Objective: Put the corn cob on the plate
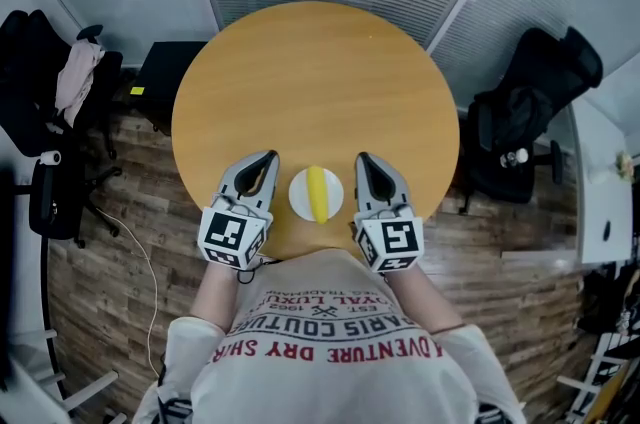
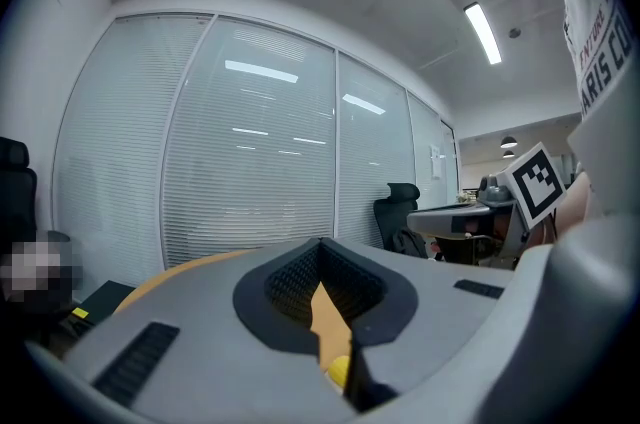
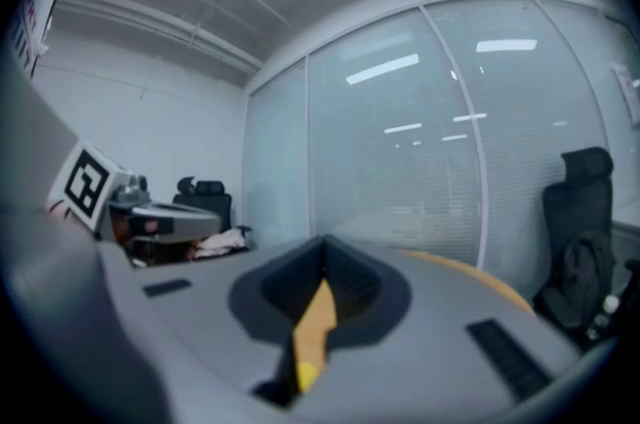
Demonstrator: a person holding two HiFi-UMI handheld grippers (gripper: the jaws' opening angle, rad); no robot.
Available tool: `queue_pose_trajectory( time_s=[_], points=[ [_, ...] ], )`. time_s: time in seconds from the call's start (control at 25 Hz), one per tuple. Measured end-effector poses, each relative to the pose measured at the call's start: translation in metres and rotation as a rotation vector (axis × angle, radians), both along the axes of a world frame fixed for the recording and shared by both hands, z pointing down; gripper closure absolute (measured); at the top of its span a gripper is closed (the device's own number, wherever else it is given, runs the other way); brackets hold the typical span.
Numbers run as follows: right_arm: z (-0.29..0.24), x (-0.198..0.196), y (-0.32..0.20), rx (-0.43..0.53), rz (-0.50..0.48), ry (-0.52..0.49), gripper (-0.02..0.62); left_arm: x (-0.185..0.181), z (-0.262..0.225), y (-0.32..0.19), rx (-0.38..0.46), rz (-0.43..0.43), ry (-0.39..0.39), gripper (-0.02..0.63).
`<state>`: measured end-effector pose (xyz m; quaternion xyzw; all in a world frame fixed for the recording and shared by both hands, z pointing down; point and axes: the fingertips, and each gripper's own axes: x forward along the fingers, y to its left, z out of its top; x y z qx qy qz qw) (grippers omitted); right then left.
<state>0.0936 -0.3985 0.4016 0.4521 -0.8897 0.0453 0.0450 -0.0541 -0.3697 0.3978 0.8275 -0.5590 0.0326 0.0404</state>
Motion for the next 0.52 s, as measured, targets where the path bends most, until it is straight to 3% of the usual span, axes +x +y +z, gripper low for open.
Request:
queue_pose_trajectory(
  time_s=[0.52],
  points=[
    [0.0014, -0.0090, -0.0023, -0.021, -0.036, -0.003, 0.568, 0.0004, -0.0003, -0.0035, -0.009, 0.009, -0.032, 0.574]
  ],
)
